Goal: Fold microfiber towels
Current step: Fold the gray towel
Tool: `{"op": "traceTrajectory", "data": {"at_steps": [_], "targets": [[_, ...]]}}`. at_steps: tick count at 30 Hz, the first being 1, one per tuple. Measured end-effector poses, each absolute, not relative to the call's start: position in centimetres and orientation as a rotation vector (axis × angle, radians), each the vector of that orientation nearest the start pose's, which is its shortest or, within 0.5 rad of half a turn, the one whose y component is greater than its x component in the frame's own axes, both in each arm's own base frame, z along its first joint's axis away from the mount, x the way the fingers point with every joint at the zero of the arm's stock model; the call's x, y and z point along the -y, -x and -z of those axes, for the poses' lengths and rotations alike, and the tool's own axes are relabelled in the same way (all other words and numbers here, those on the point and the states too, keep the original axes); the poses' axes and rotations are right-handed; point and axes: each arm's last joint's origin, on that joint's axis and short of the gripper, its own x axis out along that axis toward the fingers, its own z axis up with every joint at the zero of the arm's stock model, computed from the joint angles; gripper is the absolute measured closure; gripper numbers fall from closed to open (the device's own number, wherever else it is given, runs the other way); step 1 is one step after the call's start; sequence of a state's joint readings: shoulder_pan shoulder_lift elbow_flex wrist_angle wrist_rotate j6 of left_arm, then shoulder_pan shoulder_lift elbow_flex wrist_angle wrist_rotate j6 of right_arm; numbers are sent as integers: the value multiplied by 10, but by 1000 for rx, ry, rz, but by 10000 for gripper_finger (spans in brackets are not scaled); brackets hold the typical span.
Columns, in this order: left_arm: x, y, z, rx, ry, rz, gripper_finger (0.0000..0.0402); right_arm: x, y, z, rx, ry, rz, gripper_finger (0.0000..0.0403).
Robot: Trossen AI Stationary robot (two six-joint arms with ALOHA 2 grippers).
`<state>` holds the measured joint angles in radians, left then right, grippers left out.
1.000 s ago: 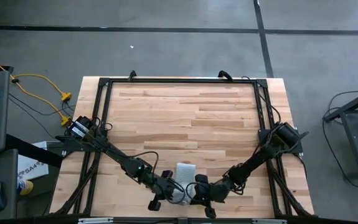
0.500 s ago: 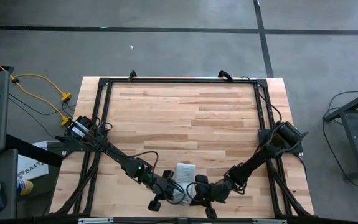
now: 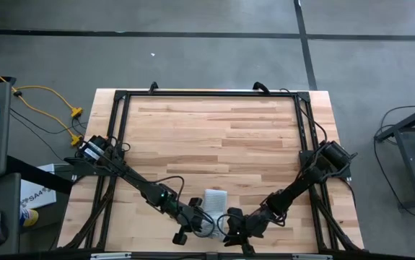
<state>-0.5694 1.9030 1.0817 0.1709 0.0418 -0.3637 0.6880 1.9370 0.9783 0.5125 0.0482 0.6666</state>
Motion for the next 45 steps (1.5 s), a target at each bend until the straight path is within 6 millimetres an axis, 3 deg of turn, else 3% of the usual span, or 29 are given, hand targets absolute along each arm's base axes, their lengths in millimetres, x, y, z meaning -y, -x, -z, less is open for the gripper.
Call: {"op": "traceTrajectory", "data": {"at_steps": [9, 15, 22, 30, 38, 45], "targets": [[213, -331, -156, -729, 170, 465, 378, -247, -304, -142, -612, -475, -457, 248], [213, -331, -156, -740, 166, 462, 378, -243, -306, -145, -630, -542, -459, 227], [213, -331, -156, -741, 162, 471, 378, -235, -300, -149, -730, -477, -413, 256], [214, -331, -156, -728, 153, 481, 378, -217, -312, -154, -646, -369, -322, 285], [214, -331, -156, -726, 153, 482, 378, -205, -321, -156, -622, -331, -343, 386], [214, -331, -157, -720, 149, 470, 378, -205, -324, -149, -625, -335, -336, 400]]}}
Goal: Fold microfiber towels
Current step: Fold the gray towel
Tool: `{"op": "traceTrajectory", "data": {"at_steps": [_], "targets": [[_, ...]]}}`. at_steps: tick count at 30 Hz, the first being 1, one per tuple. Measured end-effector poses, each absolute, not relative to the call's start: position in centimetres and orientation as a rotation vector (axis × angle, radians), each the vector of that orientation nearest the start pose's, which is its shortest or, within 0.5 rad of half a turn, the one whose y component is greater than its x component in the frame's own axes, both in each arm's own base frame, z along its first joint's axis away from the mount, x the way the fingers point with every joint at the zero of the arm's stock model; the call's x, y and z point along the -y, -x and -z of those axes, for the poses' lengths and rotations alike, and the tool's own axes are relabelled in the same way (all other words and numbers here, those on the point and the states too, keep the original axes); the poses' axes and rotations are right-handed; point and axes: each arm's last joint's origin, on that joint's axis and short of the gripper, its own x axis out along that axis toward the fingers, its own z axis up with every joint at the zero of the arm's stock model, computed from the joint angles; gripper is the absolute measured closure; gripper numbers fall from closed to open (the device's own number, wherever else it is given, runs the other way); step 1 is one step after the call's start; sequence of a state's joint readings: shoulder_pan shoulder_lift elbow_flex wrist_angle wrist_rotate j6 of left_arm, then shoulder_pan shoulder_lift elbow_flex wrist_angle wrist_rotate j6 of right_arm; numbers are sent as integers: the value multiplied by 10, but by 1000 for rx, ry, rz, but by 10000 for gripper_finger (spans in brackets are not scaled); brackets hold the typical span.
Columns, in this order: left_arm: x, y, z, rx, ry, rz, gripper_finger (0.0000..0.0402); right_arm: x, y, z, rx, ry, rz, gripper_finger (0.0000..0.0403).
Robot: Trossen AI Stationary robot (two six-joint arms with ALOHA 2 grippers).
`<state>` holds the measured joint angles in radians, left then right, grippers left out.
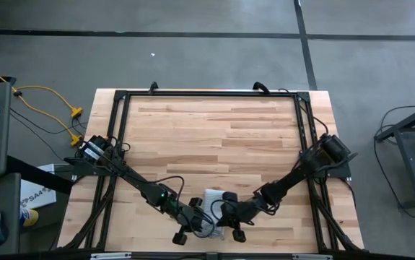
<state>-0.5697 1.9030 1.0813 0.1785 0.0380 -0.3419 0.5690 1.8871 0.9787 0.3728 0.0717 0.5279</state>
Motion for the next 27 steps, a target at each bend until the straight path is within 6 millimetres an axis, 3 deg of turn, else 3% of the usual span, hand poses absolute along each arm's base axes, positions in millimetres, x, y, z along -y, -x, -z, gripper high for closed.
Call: {"op": "traceTrajectory", "data": {"at_steps": [7, 27], "targets": [[214, -332, -157, -714, 152, 468, 378, -205, -330, -135, -618, -352, -334, 401], [214, -332, -157, -707, 125, 475, 377, -205, -330, -136, -603, -343, -331, 401]]}}
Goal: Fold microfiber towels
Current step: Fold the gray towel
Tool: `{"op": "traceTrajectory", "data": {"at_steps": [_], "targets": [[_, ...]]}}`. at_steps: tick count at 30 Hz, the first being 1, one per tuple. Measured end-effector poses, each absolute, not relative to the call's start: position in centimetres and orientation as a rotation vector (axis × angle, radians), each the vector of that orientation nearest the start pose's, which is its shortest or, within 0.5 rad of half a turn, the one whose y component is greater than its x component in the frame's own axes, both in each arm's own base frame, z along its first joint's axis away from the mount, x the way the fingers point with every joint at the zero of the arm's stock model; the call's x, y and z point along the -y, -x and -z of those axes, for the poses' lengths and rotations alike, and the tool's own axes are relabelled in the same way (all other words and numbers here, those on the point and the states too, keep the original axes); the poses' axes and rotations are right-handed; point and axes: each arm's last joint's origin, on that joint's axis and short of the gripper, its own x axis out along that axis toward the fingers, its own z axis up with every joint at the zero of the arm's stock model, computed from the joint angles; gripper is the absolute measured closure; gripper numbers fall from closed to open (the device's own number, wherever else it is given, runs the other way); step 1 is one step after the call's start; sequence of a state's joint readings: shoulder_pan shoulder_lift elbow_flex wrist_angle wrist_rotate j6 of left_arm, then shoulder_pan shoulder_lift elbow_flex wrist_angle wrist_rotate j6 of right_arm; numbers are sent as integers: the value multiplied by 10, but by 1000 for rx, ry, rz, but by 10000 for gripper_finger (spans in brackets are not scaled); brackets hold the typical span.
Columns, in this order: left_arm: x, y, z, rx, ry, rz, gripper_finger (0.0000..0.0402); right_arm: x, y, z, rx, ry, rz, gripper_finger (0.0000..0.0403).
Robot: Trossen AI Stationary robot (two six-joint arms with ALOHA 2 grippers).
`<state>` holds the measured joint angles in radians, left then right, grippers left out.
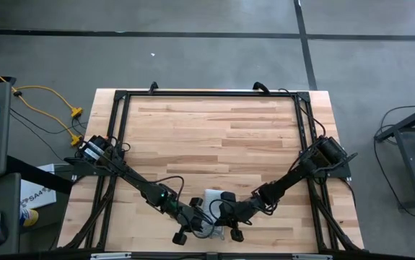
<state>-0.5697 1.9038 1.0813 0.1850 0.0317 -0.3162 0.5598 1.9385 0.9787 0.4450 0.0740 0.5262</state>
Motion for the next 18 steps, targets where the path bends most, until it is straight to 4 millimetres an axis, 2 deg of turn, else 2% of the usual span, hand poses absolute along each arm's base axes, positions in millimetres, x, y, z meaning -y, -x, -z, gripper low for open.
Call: {"op": "traceTrajectory", "data": {"at_steps": [7, 12, 15, 18], "targets": [[214, -332, -157, -701, 102, 483, 377, -205, -331, -135, -604, -344, -333, 401], [215, -336, -142, -705, 90, 464, 372, -206, -332, -130, -603, -360, -352, 401], [217, -338, -130, -711, 98, 463, 347, -205, -333, -125, -623, -371, -348, 401], [218, -340, -127, -707, 124, 455, 307, -206, -333, -127, -620, -382, -364, 401]]}}
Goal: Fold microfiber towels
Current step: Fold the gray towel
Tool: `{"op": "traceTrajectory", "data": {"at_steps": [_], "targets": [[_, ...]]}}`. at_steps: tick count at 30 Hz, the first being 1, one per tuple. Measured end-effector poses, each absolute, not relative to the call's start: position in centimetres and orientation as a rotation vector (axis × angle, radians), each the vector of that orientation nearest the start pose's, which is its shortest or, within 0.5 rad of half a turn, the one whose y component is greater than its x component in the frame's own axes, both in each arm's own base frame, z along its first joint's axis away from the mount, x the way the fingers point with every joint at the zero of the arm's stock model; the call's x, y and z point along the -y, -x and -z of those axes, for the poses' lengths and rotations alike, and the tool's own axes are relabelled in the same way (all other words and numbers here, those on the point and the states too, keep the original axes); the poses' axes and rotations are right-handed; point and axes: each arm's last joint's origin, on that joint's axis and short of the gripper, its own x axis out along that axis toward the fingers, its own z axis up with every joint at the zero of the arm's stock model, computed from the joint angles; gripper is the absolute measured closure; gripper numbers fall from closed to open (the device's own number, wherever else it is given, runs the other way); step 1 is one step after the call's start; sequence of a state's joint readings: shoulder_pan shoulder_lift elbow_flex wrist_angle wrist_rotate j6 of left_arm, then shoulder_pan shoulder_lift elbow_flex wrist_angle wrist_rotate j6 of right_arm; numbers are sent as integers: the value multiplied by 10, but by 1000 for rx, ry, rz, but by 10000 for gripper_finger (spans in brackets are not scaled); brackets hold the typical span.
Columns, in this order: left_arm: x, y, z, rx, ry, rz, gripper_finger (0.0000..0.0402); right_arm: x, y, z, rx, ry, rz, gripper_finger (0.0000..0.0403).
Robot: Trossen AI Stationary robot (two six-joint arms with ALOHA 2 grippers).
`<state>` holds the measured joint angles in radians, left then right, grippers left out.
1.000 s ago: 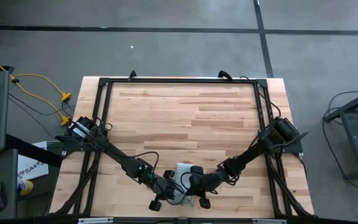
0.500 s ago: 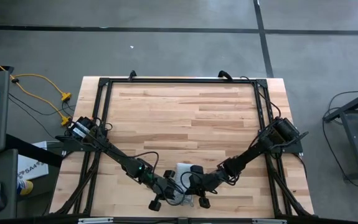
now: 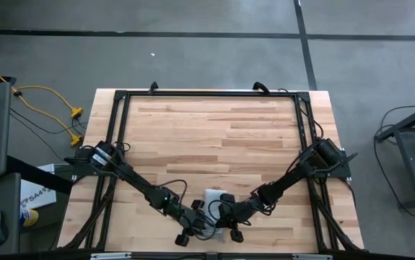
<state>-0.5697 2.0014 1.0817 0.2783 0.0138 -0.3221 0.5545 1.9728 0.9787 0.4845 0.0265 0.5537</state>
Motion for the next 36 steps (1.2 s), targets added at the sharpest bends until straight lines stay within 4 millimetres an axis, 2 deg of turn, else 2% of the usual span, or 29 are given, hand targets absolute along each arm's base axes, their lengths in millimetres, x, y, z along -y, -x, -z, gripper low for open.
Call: {"op": "traceTrajectory", "data": {"at_steps": [6, 11, 16, 20, 27, 31, 36], "targets": [[219, -340, -128, -699, 131, 457, 226, -206, -333, -127, -621, -383, -367, 401], [219, -340, -128, -699, 151, 452, 192, -205, -333, -126, -626, -383, -366, 401], [219, -341, -129, -690, 128, 467, 187, -205, -332, -124, -648, -374, -353, 401], [218, -339, -137, -687, 126, 492, 187, -204, -332, -124, -649, -369, -338, 401], [220, -331, -166, -617, 58, 518, 187, -204, -331, -122, -668, -381, -325, 401], [216, -328, -172, -626, 42, 481, 187, -209, -328, -122, -684, -402, -359, 401], [214, -328, -169, -647, 30, 428, 187, -222, -321, -125, -702, -442, -455, 401]]}}
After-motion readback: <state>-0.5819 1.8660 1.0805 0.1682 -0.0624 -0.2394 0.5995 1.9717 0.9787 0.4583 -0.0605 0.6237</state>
